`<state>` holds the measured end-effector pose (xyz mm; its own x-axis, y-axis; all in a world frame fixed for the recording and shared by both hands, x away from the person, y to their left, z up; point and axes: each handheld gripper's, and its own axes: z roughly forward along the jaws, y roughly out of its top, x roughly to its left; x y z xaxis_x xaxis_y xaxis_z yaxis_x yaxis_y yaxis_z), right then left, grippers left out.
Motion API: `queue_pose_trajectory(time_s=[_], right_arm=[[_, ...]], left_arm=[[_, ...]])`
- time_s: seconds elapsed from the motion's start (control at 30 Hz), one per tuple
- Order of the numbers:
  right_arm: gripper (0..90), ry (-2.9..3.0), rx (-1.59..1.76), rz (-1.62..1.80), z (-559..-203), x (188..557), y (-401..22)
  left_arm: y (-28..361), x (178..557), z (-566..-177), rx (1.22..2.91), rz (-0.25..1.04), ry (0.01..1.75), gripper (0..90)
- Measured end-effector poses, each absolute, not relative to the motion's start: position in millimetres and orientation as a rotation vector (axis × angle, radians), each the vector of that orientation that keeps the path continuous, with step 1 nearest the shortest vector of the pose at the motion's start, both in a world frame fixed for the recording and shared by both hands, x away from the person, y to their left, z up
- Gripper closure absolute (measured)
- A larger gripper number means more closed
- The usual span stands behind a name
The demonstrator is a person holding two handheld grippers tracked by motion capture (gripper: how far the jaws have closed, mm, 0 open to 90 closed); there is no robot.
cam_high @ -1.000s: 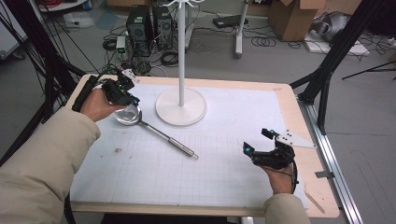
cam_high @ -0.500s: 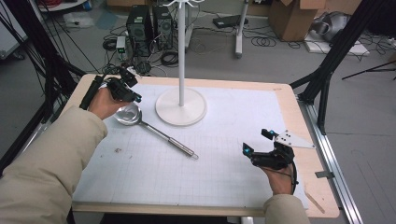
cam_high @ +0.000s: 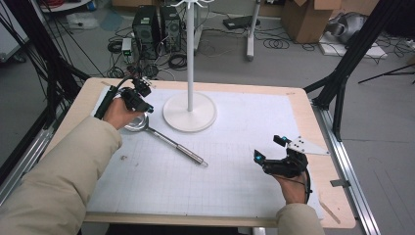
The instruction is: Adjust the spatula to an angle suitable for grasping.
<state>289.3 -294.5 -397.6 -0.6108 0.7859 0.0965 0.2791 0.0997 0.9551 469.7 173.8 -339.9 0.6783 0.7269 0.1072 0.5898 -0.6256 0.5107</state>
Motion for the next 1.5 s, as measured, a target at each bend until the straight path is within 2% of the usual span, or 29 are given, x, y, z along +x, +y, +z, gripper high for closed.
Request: queue_pose_trajectory(time_s=[0.9,1.5], right_arm=[[2.8,1.94,1.038,1.533,-397,288,-294],[2.8,1.95,1.04,1.528,-397,288,-293]], left_arm=[[160,474,-386,2.502,0.296,1.127,89.5],[166,483,-404,2.513,0.259,1.189,89.5]])
